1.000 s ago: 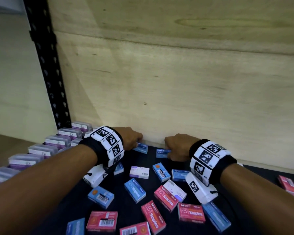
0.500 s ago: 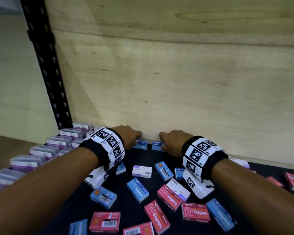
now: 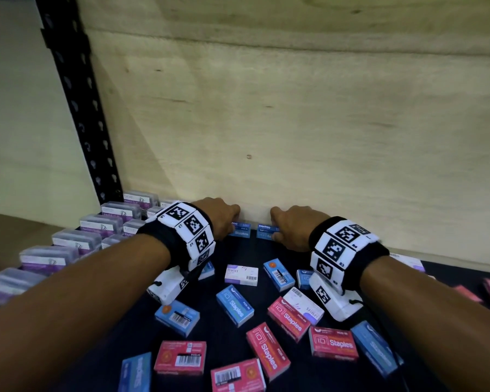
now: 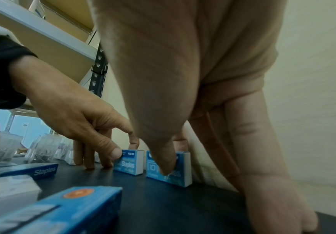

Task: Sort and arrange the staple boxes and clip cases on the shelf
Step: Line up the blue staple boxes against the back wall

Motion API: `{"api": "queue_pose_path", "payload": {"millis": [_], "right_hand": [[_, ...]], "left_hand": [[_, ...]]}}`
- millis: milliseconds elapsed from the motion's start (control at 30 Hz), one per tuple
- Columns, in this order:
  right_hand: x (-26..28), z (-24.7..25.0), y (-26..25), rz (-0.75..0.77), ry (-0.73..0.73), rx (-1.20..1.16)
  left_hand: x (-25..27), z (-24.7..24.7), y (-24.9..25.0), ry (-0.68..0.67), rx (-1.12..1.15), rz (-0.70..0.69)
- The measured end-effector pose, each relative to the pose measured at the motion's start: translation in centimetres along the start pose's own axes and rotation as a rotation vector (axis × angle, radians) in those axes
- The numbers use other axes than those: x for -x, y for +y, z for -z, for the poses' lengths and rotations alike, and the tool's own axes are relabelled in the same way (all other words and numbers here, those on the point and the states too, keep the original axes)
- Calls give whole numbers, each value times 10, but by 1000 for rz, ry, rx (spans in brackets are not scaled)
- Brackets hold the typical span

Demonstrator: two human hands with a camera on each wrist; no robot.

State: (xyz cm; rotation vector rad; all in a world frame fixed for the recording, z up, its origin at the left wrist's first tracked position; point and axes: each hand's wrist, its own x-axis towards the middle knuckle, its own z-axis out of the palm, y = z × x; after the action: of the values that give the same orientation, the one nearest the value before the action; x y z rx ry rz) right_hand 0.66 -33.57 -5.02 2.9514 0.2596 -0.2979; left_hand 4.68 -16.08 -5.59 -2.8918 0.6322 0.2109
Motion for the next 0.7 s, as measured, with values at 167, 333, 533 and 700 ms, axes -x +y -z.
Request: {"api": "queue_pose_path", "payload": {"millis": [167,333,533,700], "right_hand": [[-1,1,2,-1,-14,9],[-3,2,5,9,-22,18],[-3,0,7,9,-16,39],[-2,1,8,-16,-25,-24]], "left_hand": [[-1,3,0,-11,12,-9],[-1,2,1,-5,-10,-7],[-2,3,-1,-17,-23,-17],[1,4,-3,-38,-28,7]]}}
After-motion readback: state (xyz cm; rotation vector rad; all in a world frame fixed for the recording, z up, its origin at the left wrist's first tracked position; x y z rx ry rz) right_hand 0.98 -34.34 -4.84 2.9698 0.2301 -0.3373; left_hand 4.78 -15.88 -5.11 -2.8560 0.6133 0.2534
